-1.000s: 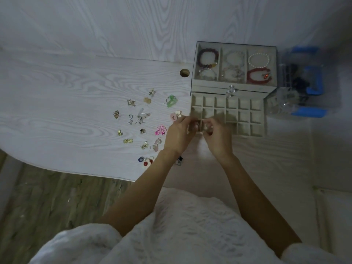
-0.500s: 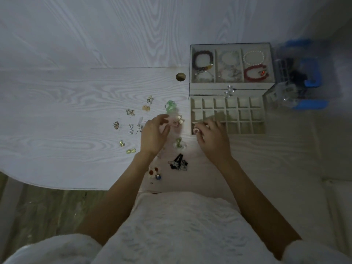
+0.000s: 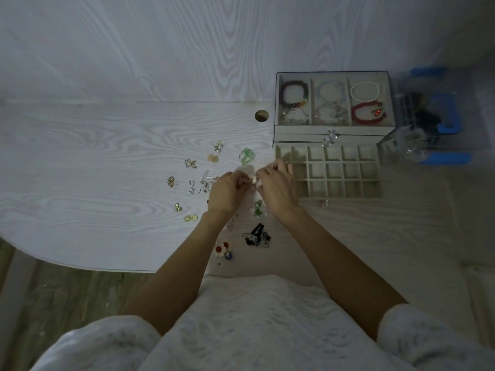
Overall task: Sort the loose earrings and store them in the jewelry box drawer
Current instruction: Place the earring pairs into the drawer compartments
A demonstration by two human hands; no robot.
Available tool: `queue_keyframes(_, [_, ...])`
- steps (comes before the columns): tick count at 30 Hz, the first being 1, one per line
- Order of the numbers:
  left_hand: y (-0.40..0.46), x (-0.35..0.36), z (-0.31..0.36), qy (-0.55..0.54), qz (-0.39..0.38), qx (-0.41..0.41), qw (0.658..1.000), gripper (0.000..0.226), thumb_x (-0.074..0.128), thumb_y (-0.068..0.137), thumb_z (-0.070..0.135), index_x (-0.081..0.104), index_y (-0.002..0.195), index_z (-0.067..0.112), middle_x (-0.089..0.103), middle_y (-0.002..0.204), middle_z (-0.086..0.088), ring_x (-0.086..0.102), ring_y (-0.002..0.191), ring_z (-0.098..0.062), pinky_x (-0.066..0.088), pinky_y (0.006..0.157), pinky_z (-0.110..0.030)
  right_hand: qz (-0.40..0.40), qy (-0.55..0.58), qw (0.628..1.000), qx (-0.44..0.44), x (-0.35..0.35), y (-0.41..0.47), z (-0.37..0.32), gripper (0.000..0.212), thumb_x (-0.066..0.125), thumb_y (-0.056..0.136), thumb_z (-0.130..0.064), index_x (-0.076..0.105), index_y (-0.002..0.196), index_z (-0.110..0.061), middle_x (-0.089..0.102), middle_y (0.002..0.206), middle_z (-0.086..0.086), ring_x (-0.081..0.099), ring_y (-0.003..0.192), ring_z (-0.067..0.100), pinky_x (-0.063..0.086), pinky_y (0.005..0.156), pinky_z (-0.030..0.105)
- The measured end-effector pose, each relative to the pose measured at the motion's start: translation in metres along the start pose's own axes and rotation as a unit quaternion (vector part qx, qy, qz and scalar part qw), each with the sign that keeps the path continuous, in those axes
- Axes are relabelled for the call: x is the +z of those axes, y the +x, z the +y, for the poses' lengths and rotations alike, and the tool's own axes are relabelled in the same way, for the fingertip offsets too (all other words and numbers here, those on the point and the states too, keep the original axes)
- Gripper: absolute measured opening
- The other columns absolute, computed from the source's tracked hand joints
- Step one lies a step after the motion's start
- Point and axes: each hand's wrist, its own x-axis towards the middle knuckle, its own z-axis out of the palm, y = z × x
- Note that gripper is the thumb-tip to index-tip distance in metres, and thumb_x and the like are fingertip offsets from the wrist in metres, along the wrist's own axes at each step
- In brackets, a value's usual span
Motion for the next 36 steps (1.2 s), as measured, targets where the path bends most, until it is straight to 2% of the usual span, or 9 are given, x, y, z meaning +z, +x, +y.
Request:
queue_keyframes(6, [-0.013, -0.002, -0.006, -0.050, 0.026, -0.023, 0.998, 0.012, 0.062, 0.085, 0.017, 0.068, 0.093, 0.009, 0.072, 0.086, -0.011, 0.066, 0.079, -0.025, 0.052, 0.070, -0.033, -0.049, -0.014, 0.998, -0.027, 0.001, -0.001, -0.008, 0.033, 0.061, 0.082, -0.034, 0.062, 0.108, -0.015, 0.061, 0.109, 0.003, 0.040, 0.110, 0.026, 0.016, 0.081, 0.033])
queue_keyframes(14, [-0.012, -0.005, -0.006, -0.086, 0.030, -0.061, 0.994, 0.013, 0.062, 0.086, 0.016, 0.067, 0.092, 0.006, 0.071, 0.088, -0.012, 0.066, 0.080, -0.022, 0.043, 0.067, -0.021, -0.036, 0.036, 0.999, -0.004, 0.006, 0.003, -0.020, 0.035, 0.053, 0.086, -0.025, 0.055, 0.115, -0.006, 0.063, 0.113, 0.010, 0.043, 0.113, 0.027, 0.032, 0.095, 0.037])
queue_keyframes(19, [-0.012, -0.007, -0.009, -0.115, 0.055, -0.073, 0.989, 0.012, 0.058, 0.088, 0.016, 0.066, 0.095, 0.010, 0.071, 0.089, -0.008, 0.065, 0.081, -0.017, 0.051, 0.071, -0.028, -0.018, 0.009, 1.000, -0.006, 0.008, 0.005, -0.022, 0.023, 0.057, 0.085, -0.022, 0.058, 0.103, -0.009, 0.065, 0.105, 0.009, 0.047, 0.106, 0.026, 0.026, 0.093, 0.034])
queue_keyframes(23, [-0.011, -0.014, -0.011, -0.158, 0.071, -0.067, 0.983, 0.012, 0.060, 0.088, 0.018, 0.067, 0.098, 0.013, 0.071, 0.084, -0.005, 0.064, 0.072, -0.014, 0.054, 0.071, -0.029, -0.025, 0.017, 1.000, 0.004, 0.010, 0.013, -0.018, 0.015, 0.059, 0.086, -0.012, 0.061, 0.101, -0.009, 0.065, 0.098, 0.011, 0.053, 0.098, 0.026, 0.037, 0.092, 0.035])
queue_keyframes(25, [-0.009, -0.019, -0.008, -0.184, 0.088, -0.053, 0.978, 0.013, 0.060, 0.089, 0.017, 0.067, 0.099, 0.014, 0.069, 0.082, 0.000, 0.065, 0.074, -0.010, 0.053, 0.072, -0.020, -0.027, 0.067, 0.997, 0.005, 0.006, 0.012, -0.015, 0.014, 0.059, 0.086, -0.005, 0.061, 0.099, -0.007, 0.063, 0.097, 0.011, 0.055, 0.095, 0.027, 0.045, 0.084, 0.035])
queue_keyframes(28, [-0.004, -0.024, 0.008, -0.202, 0.089, -0.019, 0.975, 0.016, 0.058, 0.091, 0.018, 0.068, 0.103, 0.013, 0.070, 0.089, 0.004, 0.061, 0.080, 0.004, 0.045, 0.073, -0.003, -0.007, 0.188, 0.981, 0.057, -0.008, 0.006, -0.004, 0.006, 0.060, 0.087, -0.013, 0.062, 0.093, -0.011, 0.063, 0.094, 0.008, 0.058, 0.086, 0.022, 0.048, 0.075, 0.033])
queue_keyframes(32, [0.004, -0.024, 0.037, -0.219, 0.050, 0.061, 0.973, 0.018, 0.054, 0.094, 0.021, 0.066, 0.105, 0.013, 0.069, 0.091, -0.001, 0.064, 0.086, -0.006, 0.049, 0.079, -0.011, 0.128, 0.276, 0.946, 0.112, -0.026, -0.010, 0.027, 0.004, 0.060, 0.087, -0.010, 0.061, 0.090, -0.010, 0.063, 0.091, 0.006, 0.059, 0.082, 0.020, 0.049, 0.068, 0.031])
queue_keyframes(34, [0.010, -0.017, 0.050, -0.212, 0.029, 0.080, 0.974, 0.019, 0.052, 0.094, 0.023, 0.066, 0.101, 0.013, 0.069, 0.089, -0.002, 0.064, 0.083, -0.009, 0.050, 0.075, -0.013, 0.166, 0.354, 0.909, 0.146, -0.034, -0.020, 0.043, 0.003, 0.059, 0.088, -0.010, 0.058, 0.090, -0.009, 0.062, 0.091, 0.005, 0.057, 0.083, 0.017, 0.046, 0.068, 0.023])
queue_keyframes(36, [0.017, -0.007, 0.062, -0.189, 0.014, 0.083, 0.978, 0.018, 0.052, 0.094, 0.024, 0.067, 0.091, 0.013, 0.069, 0.083, -0.003, 0.065, 0.078, -0.014, 0.050, 0.070, -0.021, 0.183, 0.422, 0.868, 0.187, -0.037, -0.026, 0.056, 0.003, 0.059, 0.089, -0.013, 0.056, 0.089, -0.012, 0.064, 0.090, 0.008, 0.060, 0.082, 0.018, 0.048, 0.070, 0.026])
